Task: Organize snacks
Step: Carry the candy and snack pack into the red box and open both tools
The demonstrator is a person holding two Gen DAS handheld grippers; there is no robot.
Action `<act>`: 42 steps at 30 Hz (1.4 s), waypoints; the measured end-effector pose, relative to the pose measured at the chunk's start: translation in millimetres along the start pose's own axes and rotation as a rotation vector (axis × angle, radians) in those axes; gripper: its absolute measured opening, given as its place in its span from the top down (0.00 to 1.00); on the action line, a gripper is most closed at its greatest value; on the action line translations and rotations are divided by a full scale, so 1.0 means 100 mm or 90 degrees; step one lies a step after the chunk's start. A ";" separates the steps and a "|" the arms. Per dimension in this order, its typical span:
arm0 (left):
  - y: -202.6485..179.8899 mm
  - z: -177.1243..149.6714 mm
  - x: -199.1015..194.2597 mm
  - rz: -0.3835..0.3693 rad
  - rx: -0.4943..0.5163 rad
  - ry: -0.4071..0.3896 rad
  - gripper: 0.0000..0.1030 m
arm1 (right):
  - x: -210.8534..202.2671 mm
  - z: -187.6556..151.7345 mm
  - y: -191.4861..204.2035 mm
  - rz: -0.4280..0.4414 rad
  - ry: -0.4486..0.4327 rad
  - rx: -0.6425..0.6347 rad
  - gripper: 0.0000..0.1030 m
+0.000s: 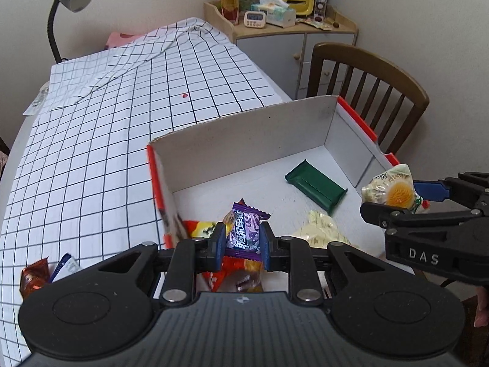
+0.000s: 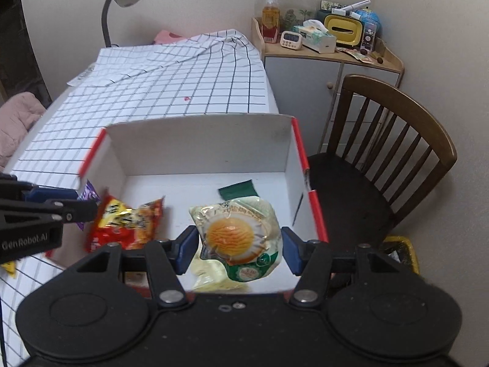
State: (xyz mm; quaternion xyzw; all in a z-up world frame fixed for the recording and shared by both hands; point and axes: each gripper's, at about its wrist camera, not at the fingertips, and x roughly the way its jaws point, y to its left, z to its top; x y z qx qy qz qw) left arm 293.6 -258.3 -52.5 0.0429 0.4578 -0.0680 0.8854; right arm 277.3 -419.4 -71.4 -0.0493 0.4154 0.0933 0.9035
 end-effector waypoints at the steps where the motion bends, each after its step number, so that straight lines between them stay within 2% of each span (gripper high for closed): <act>1: -0.01 0.03 0.06 0.002 0.000 0.006 0.78 | 0.05 0.01 -0.03 0.000 0.005 -0.001 0.45; 13: -0.19 0.26 0.75 0.020 0.032 0.067 0.78 | 0.53 0.03 0.00 0.009 0.062 -0.055 0.45; 18: -0.26 0.29 0.96 0.019 0.035 0.094 0.78 | 0.64 0.07 0.09 -0.003 0.062 -0.107 0.43; 24: -0.31 0.33 1.15 0.022 0.036 0.127 0.78 | 0.74 0.09 0.18 0.008 0.074 -0.157 0.44; 31: -0.31 0.32 1.27 0.014 0.028 0.153 0.78 | 0.83 0.07 0.18 0.014 0.089 -0.161 0.43; 42: -0.29 0.27 1.20 0.000 0.010 0.150 0.78 | 0.78 0.08 0.18 0.015 0.074 -0.150 0.35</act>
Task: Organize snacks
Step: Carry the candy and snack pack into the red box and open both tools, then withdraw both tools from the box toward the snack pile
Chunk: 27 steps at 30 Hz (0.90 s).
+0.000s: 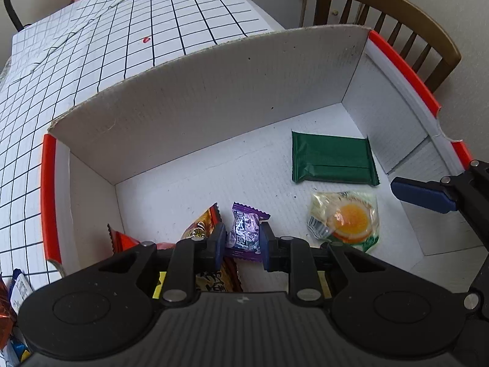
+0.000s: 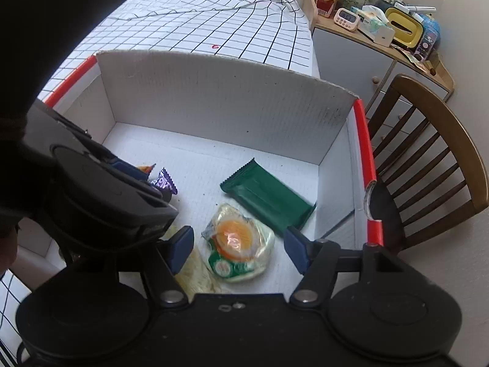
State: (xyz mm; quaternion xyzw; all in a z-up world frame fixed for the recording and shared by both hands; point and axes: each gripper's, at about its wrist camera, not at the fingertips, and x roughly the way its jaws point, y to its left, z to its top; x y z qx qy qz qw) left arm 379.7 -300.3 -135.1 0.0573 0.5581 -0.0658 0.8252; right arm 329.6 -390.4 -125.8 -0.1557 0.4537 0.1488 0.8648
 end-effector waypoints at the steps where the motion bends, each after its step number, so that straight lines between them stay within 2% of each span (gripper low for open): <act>1: 0.01 -0.01 -0.02 -0.004 -0.004 -0.003 0.78 | -0.02 0.00 0.01 -0.004 -0.004 0.001 0.31; 3: 0.03 -0.03 -0.07 -0.011 -0.013 -0.008 0.78 | -0.07 -0.01 0.00 -0.007 -0.015 0.006 0.26; 11: 0.11 -0.10 -0.35 -0.028 -0.031 -0.046 0.75 | -0.33 -0.01 -0.02 -0.002 -0.052 0.031 0.19; 22: 0.27 -0.28 -0.74 -0.052 -0.045 -0.099 0.72 | -0.76 -0.05 0.07 0.012 -0.102 0.053 0.15; 27: 0.39 -0.42 -0.99 -0.064 -0.051 -0.142 0.72 | -0.98 -0.05 0.15 0.022 -0.129 0.060 0.10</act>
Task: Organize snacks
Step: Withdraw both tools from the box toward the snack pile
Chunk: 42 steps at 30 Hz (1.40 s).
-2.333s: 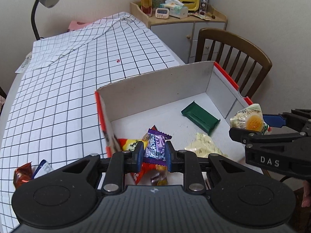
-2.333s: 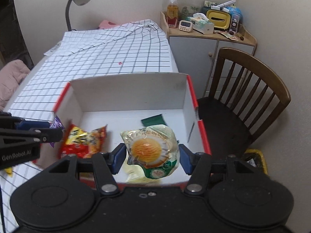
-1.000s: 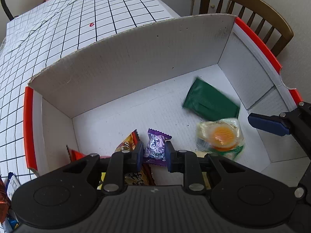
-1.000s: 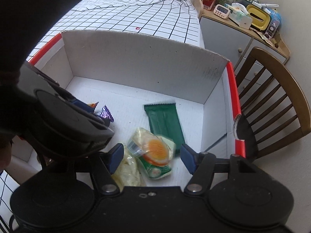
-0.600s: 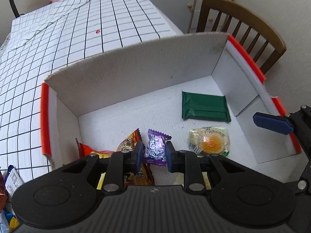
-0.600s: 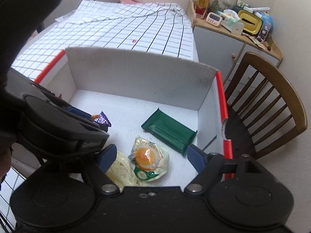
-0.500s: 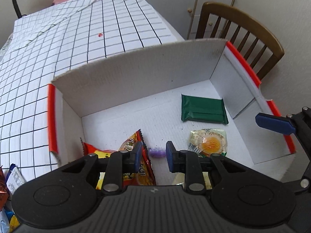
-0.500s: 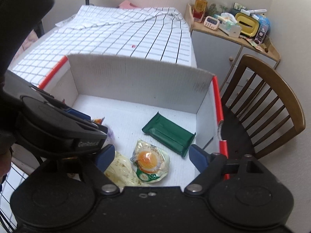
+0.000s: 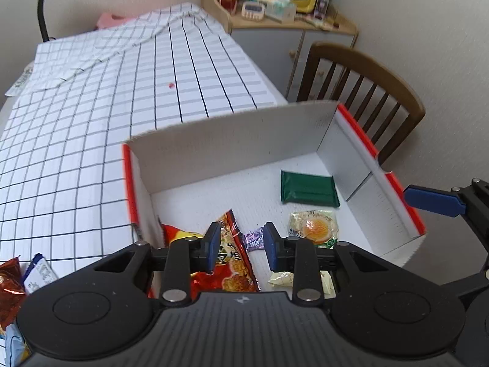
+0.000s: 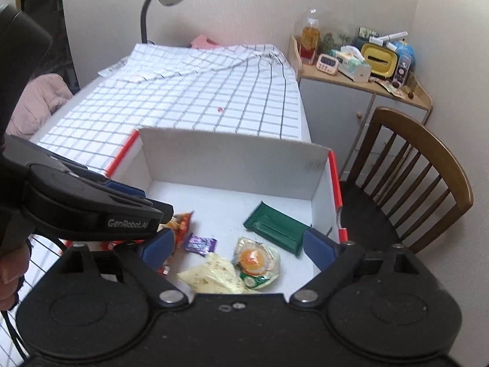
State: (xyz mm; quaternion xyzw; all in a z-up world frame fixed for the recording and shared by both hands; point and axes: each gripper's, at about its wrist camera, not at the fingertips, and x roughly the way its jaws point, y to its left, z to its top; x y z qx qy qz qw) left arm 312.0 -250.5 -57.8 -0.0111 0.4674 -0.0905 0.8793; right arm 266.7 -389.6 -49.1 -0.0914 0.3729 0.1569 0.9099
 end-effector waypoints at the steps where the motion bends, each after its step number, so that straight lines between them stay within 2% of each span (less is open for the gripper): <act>1: 0.03 -0.02 -0.06 -0.003 -0.001 -0.011 0.71 | -0.04 0.01 0.02 0.003 -0.007 0.001 0.09; 3: 0.09 -0.05 -0.18 -0.004 -0.005 -0.028 0.67 | -0.12 0.02 0.08 0.007 -0.020 0.002 0.08; 5: 0.18 -0.08 -0.29 0.005 -0.014 -0.046 0.52 | -0.20 0.04 0.14 0.006 -0.031 0.001 0.08; 8: 0.34 -0.14 -0.46 -0.002 -0.035 -0.068 0.40 | -0.31 0.06 0.23 0.017 -0.048 0.003 0.07; 12: 0.53 -0.25 -0.66 -0.001 -0.047 -0.088 0.40 | -0.43 0.08 0.38 0.038 -0.068 0.006 0.06; 15: 0.68 -0.36 -0.82 0.001 -0.054 -0.104 0.39 | -0.51 0.08 0.52 0.057 -0.082 0.011 0.00; 20: 0.92 -0.54 -1.07 0.021 -0.063 -0.137 0.32 | -0.58 0.04 0.78 0.097 -0.100 0.012 0.00; 26: 1.26 -0.76 -1.29 0.045 -0.074 -0.154 0.31 | -0.61 -0.04 1.12 0.136 -0.108 0.007 0.00; 32: 1.71 -0.97 -1.41 0.058 -0.106 -0.146 0.27 | -0.54 -0.12 1.49 0.171 -0.104 0.024 0.00; 42: 2.53 -1.10 -1.40 0.095 -0.153 -0.096 0.27 | -0.21 -0.21 2.22 0.211 -0.045 0.040 0.00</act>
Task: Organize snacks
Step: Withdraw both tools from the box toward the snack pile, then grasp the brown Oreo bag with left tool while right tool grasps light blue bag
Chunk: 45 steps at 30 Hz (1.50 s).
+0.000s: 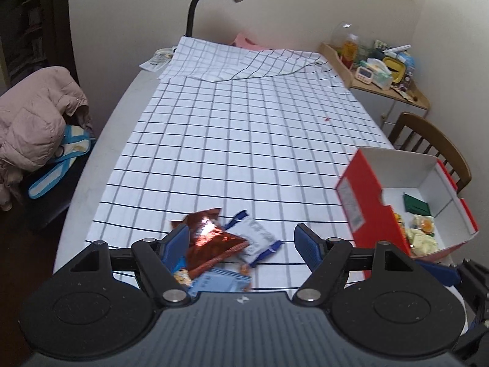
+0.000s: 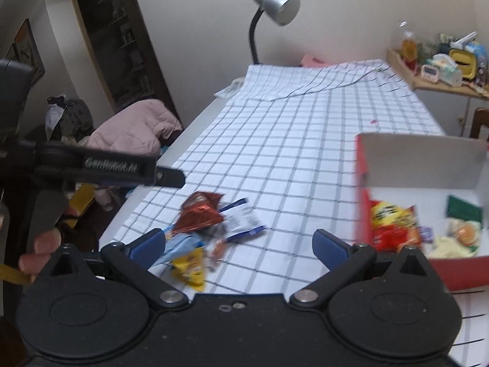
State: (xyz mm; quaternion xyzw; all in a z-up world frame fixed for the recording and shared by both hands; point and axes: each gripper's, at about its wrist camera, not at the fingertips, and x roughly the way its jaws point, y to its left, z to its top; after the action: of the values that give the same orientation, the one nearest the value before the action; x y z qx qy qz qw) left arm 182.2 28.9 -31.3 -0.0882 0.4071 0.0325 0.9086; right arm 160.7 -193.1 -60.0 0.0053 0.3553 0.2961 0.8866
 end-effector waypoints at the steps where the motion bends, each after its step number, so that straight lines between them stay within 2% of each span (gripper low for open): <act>1: 0.06 0.02 0.03 0.002 -0.001 0.006 0.27 | 0.05 0.00 0.06 -0.001 0.005 -0.002 0.00; 5: 0.32 0.09 0.22 -0.006 -0.016 0.052 0.27 | 0.24 0.02 0.25 -0.007 0.029 -0.008 0.00; 11: 0.70 0.13 0.61 -0.029 -0.092 0.137 0.27 | 0.51 0.06 0.37 -0.011 0.061 0.029 0.03; 14: 0.77 0.17 0.78 -0.044 -0.105 0.170 0.27 | 0.66 0.08 0.40 -0.008 0.085 0.045 0.07; 18: 0.83 0.23 1.03 -0.080 -0.139 0.211 0.27 | 0.89 0.09 0.42 0.009 0.146 0.054 0.19; 20: 0.84 0.25 1.14 -0.089 -0.147 0.225 0.27 | 1.00 0.09 0.45 0.016 0.171 0.058 0.20; 23: 0.83 0.27 1.30 -0.084 -0.153 0.240 0.27 | 1.15 0.07 0.49 0.019 0.197 0.063 0.23; 28: 0.85 0.29 1.51 -0.080 -0.166 0.263 0.27 | 1.34 0.04 0.49 0.013 0.225 0.078 0.34; 31: 0.87 0.28 1.62 -0.081 -0.177 0.275 0.27 | 1.44 0.03 0.47 0.021 0.236 0.095 0.45; 36: 0.97 0.25 1.74 -0.097 -0.223 0.295 0.27 | 1.52 0.02 0.46 0.035 0.240 0.102 0.60; 41: 0.98 0.25 1.76 -0.090 -0.229 0.289 0.28 | 1.53 0.06 0.48 0.039 0.236 0.089 0.67; 42: 0.98 0.25 1.76 -0.091 -0.231 0.286 0.29 | 1.52 0.07 0.48 0.042 0.235 0.090 0.69; 44: 0.98 0.25 1.74 -0.089 -0.236 0.281 0.40 | 1.50 0.08 0.47 0.046 0.230 0.094 0.74; 45: 0.98 0.25 1.73 -0.089 -0.237 0.280 0.40 | 1.50 0.08 0.47 0.047 0.229 0.097 0.74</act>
State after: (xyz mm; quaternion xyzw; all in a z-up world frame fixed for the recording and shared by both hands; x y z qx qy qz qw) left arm 303.0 127.9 -157.2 -0.2857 0.5741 0.0240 0.7669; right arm 227.4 -73.6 -137.5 0.0324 0.5288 0.2968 0.7945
